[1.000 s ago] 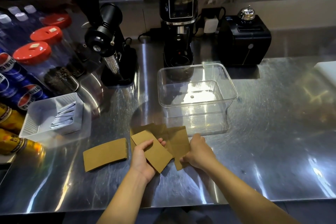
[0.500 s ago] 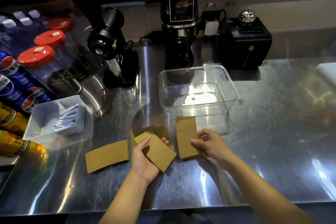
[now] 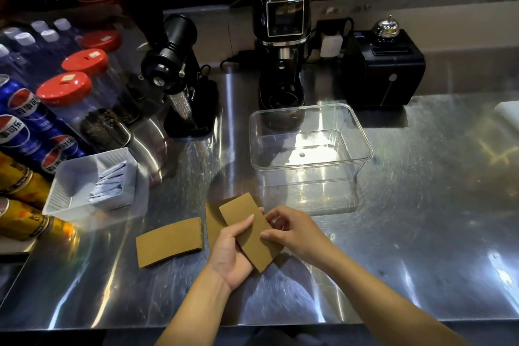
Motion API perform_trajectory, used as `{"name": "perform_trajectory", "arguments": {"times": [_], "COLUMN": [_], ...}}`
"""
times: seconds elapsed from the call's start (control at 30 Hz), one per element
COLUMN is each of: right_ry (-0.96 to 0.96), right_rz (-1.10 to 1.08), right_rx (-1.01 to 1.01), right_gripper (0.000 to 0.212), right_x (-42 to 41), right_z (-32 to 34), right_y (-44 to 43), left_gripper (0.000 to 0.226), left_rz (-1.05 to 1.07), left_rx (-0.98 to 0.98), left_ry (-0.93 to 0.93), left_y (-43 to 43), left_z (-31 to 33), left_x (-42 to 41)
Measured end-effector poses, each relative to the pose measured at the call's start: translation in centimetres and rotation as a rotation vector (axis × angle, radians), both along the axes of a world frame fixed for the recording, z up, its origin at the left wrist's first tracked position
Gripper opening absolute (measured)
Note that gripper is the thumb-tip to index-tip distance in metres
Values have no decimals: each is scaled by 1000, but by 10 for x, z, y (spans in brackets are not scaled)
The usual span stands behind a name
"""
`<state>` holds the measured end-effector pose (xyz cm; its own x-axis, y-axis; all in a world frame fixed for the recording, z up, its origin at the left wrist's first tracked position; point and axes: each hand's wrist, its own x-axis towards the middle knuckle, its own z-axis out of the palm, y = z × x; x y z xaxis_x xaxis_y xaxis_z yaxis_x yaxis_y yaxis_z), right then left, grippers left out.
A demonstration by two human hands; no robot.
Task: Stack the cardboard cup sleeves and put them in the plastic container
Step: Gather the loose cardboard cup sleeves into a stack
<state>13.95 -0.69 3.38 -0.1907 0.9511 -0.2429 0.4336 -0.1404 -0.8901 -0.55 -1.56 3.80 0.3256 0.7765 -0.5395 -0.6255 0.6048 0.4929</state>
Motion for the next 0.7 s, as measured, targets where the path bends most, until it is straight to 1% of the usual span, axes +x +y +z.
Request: {"name": "perform_trajectory", "arguments": {"times": [0.1, 0.17, 0.23, 0.3, 0.37, 0.43, 0.5, 0.63, 0.7], "right_ry": [-5, 1, -32, -103, -188, -259, -332, -588, -677], "right_rz": [-17, -88, -177, -209, -196, -174, -163, -104, -71], "right_rx": [25, 44, 57, 41, 6, -23, -34, 41, 69], "right_gripper": [22, 22, 21, 21, 27, 36, 47, 64, 70], "right_x": [-2, -1, 2, 4, 4, -1, -10, -32, -42], "right_z": [-1, -2, -5, -8, -13, -18, -20, -24, -26], "right_y": [0, 1, 4, 5, 6, 6, 6, 7, 7], "left_gripper": [25, 25, 25, 26, 28, 30, 30, 26, 25], "left_rz": [32, 69, 107, 153, 205, 256, 304, 358, 363], "left_rx": [12, 20, 30, 23, -12, -55, -89, -99, -95], "left_ry": [-6, -25, -45, -36, 8, 33, 21, -44, -41], "left_y": [1, 3, 4, 4, 5, 4, 3, 0, -1], "left_z": [-1, -1, -1, -2, -3, -6, -9, -12, -13], "left_x": [-2, -6, -12, -19, -27, -35, -40, -46, -48]}}
